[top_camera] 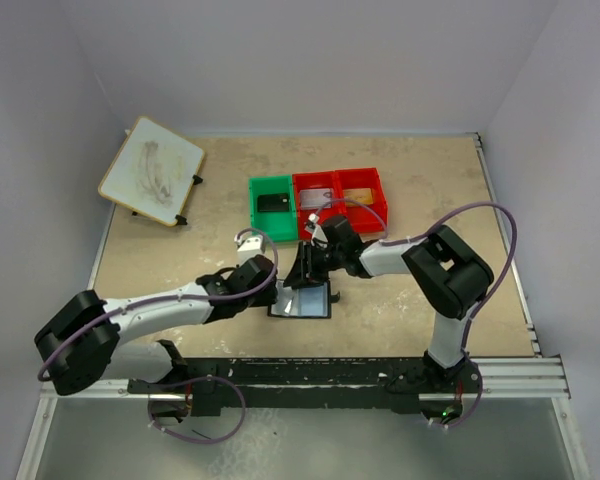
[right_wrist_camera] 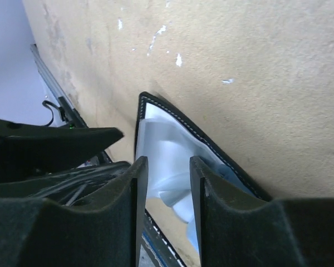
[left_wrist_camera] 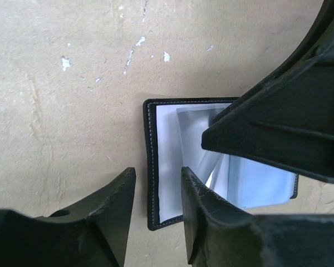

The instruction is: Take the credit cards out of the card holder

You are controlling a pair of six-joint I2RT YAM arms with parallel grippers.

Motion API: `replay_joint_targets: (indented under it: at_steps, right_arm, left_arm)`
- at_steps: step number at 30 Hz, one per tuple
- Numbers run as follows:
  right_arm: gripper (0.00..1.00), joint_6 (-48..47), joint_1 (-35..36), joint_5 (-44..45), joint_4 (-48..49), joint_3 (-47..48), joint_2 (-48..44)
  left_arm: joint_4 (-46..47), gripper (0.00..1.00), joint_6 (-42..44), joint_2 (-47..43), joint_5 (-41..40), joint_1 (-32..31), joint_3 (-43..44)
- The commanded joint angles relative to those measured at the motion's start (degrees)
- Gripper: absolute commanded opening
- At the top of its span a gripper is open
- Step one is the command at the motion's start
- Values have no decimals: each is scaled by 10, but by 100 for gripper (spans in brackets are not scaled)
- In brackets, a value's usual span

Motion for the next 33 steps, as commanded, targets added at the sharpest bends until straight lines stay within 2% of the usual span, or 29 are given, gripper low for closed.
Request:
replay_joint_targets:
  at_steps: [1,4,9,12,19,24,28,33]
  right_arm:
    - [38,-15,2,39,-32,16,-3]
    - [37,-17,2,44,-37,15,-3]
    - [37,-21,2,50,-44,16,-6]
    - [36,-20,2,57,-49,15,-12]
    - [37,-35,3,64,-85,31,-35]
    - [40,-55,2,102,-149,54,-72]
    - [51,-65,1,188,-232,49,-129]
    - [52,-58,-2,212,-271,16,-164]
  left_arm:
    - [-22,41,-21,-55,-38,4,-11]
    - [-3,52,-18,-81,-31,4,-20]
    - [16,62,-4,-61,-1,4,-11]
    - [12,62,4,-31,2,4,-2]
    - [23,47,24,17,20,4,3]
    - [24,26,34,48,33,4,14]
    - [20,22,33,46,31,4,16]
    - [22,18,44,61,45,4,23]
